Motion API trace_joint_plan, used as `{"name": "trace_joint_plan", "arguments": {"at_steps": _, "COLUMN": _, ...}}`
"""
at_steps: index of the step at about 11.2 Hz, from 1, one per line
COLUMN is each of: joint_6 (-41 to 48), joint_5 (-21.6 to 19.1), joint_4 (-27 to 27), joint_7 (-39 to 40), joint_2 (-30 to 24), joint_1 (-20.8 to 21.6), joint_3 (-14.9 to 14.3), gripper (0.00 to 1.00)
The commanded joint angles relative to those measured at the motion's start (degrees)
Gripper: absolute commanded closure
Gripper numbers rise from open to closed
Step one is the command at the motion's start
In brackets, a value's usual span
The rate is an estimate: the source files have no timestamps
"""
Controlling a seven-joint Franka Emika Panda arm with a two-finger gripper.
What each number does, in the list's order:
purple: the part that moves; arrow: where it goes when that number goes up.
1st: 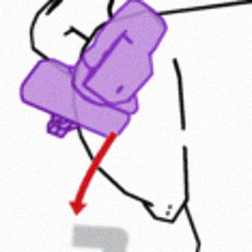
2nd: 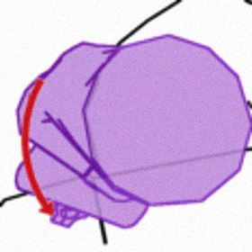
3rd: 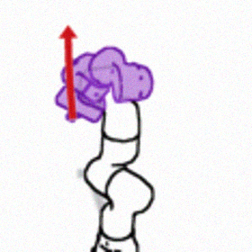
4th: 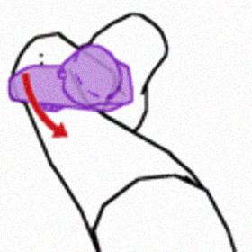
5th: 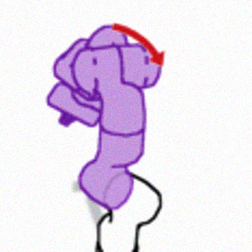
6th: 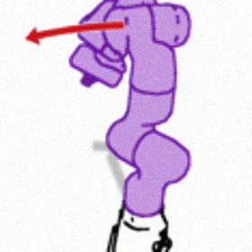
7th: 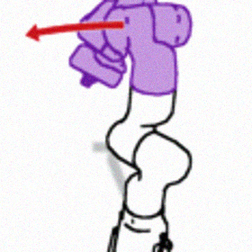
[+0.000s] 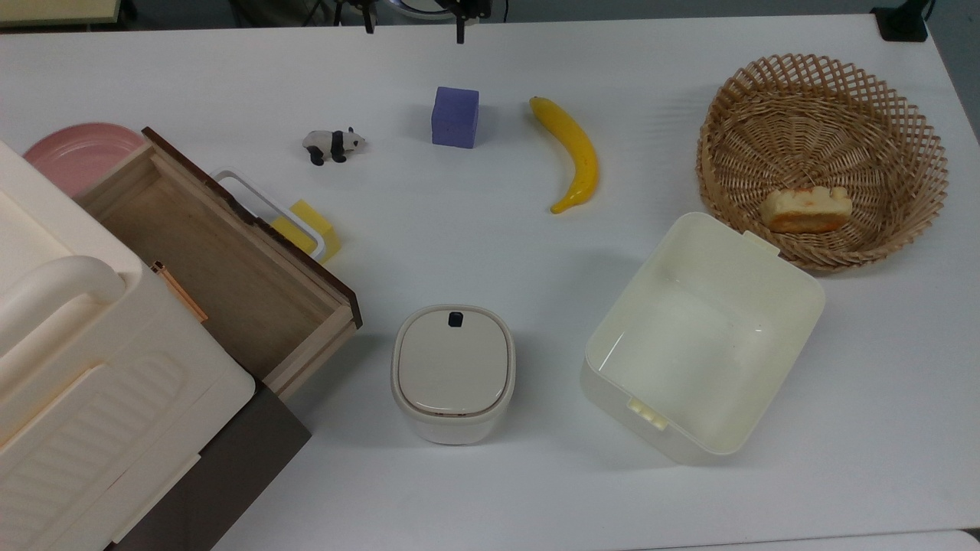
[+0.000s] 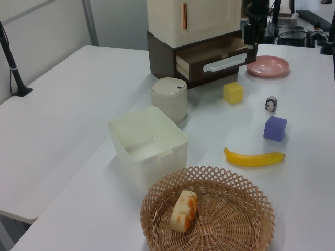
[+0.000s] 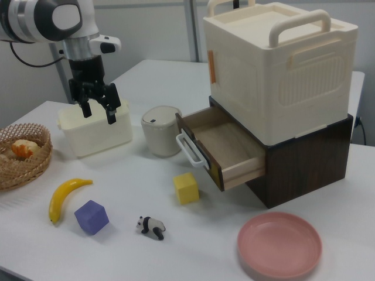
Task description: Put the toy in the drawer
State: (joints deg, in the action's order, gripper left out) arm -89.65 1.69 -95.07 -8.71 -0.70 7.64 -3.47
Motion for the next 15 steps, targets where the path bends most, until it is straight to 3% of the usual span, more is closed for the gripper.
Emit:
{"name": "trace_joint_plan", "arguments": {"at_steps": 1, "joint_6": 5.85, "joint_5": -0.63, "joint_4": 3.47, "joint_7": 5.41, "joint_2": 0.51, "joint_1": -1.22, "joint_3": -0.14, "gripper": 0.00}}
{"name": "trace_joint_plan", "arguments": {"at_steps": 15, "joint_6": 6.16, "joint_5": -0.98, "joint_4": 3.05, "joint_7": 7.73, "joint_2": 0.52, "joint_1": -3.25, "joint_3": 0.04, "gripper": 0.00}}
